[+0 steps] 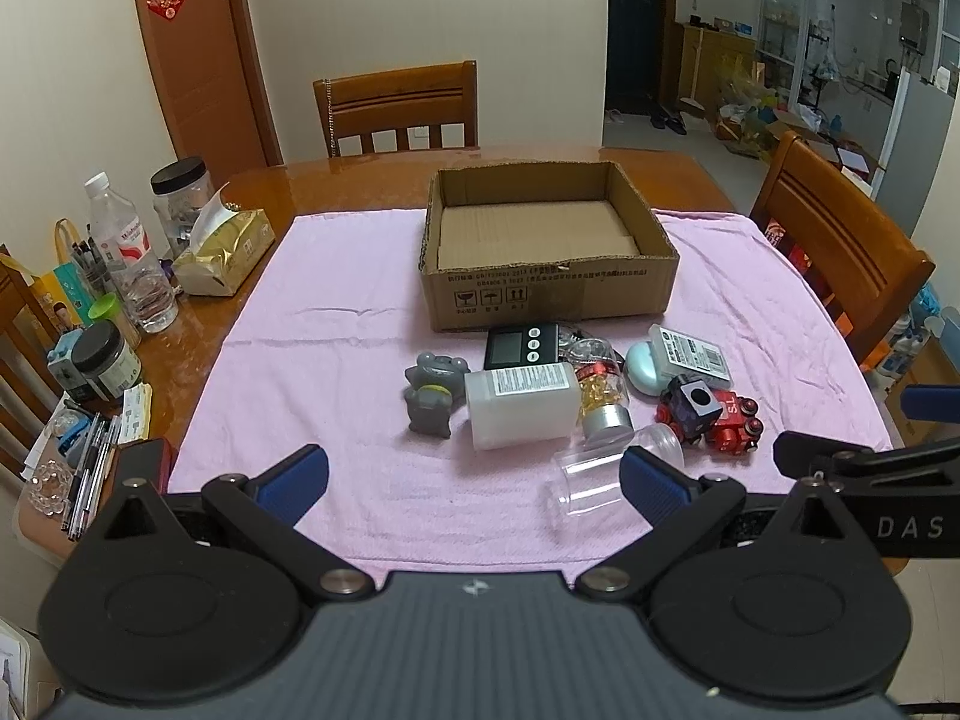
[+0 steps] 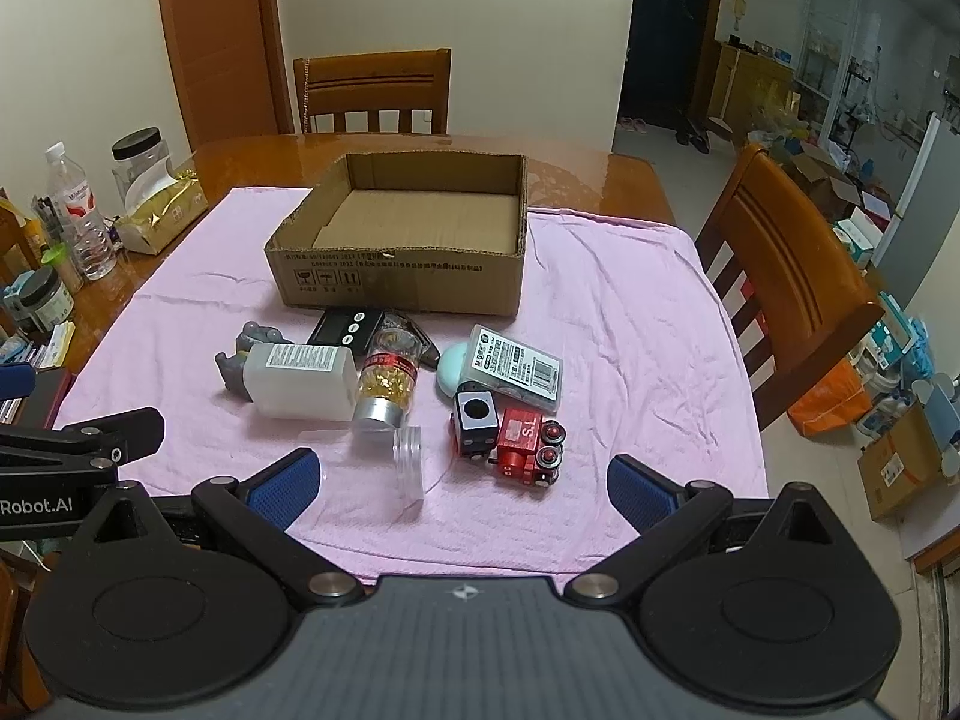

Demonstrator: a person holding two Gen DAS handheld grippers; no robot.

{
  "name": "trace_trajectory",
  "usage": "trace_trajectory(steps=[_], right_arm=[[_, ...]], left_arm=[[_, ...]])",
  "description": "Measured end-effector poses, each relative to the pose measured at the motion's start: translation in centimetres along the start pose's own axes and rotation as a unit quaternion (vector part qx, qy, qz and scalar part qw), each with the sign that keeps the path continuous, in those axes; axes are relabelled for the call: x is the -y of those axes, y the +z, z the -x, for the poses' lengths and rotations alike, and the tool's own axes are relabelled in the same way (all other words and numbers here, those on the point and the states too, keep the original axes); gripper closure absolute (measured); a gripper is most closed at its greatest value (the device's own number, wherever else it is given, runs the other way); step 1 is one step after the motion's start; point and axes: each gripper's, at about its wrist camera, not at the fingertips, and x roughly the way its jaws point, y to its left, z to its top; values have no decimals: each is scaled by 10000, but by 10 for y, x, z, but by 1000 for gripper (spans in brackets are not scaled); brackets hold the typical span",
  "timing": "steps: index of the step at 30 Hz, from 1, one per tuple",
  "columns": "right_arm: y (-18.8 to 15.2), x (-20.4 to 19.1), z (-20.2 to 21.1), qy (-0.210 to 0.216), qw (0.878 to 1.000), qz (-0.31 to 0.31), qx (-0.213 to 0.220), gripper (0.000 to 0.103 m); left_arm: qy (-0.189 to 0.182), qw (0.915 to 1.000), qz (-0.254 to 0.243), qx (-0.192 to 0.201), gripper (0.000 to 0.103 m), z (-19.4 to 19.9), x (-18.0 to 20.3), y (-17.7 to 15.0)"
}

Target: Organize rigid objects

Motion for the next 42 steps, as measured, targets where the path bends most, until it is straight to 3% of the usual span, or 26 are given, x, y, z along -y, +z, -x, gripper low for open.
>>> trace_trajectory(steps=[17,26,32,42], right_arm=[[6,7,5,117,9998,103,77,0],[1,5,0,161,9991,263,277,0],[-11,-1,-14,437,9980,354,297,0],[-32,-6,-56,750,9971,106,-42,0]], left_arm=[[52,10000,54,-5,1,4,5,4],[-136,9999,-27,-24,1,-10,3,0],[-284,9995,-75,-73,1,-27,-6,-7],[-461,9983,-288,-218,1,-62,-20,-11]])
